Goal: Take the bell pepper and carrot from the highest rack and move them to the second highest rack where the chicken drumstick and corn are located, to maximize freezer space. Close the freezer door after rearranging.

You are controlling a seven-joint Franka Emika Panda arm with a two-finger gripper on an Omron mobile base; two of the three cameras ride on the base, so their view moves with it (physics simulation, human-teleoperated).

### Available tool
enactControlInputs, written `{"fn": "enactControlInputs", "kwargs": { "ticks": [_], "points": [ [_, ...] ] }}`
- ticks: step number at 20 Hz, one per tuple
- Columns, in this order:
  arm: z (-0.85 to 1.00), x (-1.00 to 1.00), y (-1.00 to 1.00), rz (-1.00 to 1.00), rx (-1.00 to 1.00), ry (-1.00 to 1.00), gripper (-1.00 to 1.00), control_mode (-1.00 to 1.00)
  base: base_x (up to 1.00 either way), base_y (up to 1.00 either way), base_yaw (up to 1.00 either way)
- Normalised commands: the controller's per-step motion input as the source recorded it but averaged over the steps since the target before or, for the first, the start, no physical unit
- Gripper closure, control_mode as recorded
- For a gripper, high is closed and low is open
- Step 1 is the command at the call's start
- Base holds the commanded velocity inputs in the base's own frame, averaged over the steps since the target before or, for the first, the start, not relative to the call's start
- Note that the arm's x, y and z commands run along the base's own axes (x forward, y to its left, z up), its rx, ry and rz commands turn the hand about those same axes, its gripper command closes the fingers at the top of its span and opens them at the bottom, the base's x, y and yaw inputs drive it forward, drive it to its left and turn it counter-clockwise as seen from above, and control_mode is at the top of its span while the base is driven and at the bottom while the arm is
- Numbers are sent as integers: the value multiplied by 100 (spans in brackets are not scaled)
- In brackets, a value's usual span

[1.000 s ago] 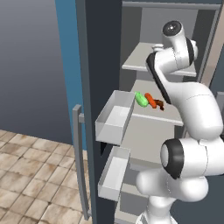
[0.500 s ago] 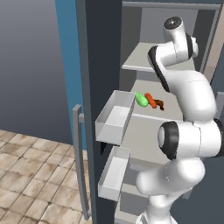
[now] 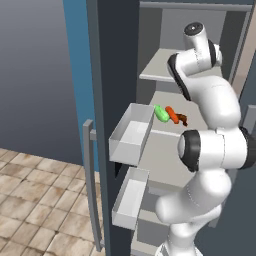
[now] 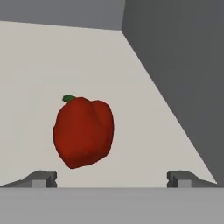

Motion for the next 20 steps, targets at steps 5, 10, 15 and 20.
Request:
{"fn": "enactControlInputs", "kwargs": {
  "ticks": [5,10,15,20],
  "points": [
    [-14,36,0,-1,0,0,-100,-100,0,0,0],
    [-10,38,-1,0,0,0,-100,-100,0,0,0],
    [-10,33,-14,0,4,0,-100,-100,0,0,0],
    [-17,22,-24,0,4,0,-100,-100,0,0,0]
  ]
}}
